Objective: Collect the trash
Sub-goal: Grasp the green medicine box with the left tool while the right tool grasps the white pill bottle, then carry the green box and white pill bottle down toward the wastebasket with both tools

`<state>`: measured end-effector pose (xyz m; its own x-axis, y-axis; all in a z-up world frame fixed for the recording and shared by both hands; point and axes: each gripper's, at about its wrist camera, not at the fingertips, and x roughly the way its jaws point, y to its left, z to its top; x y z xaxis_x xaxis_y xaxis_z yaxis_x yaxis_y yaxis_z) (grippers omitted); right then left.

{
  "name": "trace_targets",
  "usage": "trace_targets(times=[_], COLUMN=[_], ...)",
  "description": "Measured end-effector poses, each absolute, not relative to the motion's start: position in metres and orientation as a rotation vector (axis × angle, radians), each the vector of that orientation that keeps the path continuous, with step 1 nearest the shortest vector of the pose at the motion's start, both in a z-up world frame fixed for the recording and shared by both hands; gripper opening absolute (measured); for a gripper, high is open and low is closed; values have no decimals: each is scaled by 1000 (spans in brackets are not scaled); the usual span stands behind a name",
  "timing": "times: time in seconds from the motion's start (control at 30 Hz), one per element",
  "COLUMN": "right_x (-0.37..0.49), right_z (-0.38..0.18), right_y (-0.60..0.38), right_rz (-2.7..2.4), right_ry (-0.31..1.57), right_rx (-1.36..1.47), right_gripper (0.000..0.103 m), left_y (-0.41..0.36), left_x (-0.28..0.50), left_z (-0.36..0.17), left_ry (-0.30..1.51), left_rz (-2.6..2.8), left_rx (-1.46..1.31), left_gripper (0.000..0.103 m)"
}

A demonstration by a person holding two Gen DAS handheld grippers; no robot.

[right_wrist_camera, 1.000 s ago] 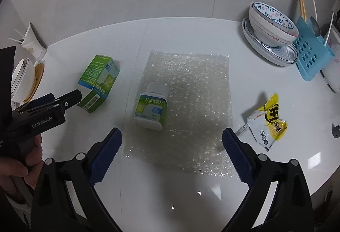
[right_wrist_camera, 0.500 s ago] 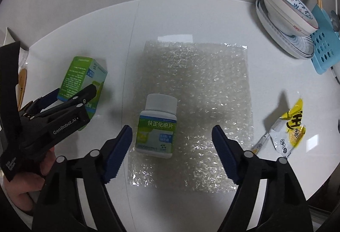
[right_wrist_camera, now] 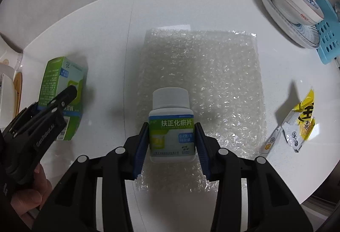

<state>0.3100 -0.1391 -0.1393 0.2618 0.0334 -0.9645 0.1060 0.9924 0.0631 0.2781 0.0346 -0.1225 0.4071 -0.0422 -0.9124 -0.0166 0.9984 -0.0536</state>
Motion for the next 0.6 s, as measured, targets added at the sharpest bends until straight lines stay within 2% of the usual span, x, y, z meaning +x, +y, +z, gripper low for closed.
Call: trace_targets(times=[0.6], right_x=[245], right_z=[-96], right_y=[-174], right_rz=[-32], right_ry=[1178], right_rx=[103], right_gripper=[40], left_y=[24], left_x=[199], left_z=[-82], left_ry=[1160], left_rz=[-50], left_rx=[-135], left_gripper=[45])
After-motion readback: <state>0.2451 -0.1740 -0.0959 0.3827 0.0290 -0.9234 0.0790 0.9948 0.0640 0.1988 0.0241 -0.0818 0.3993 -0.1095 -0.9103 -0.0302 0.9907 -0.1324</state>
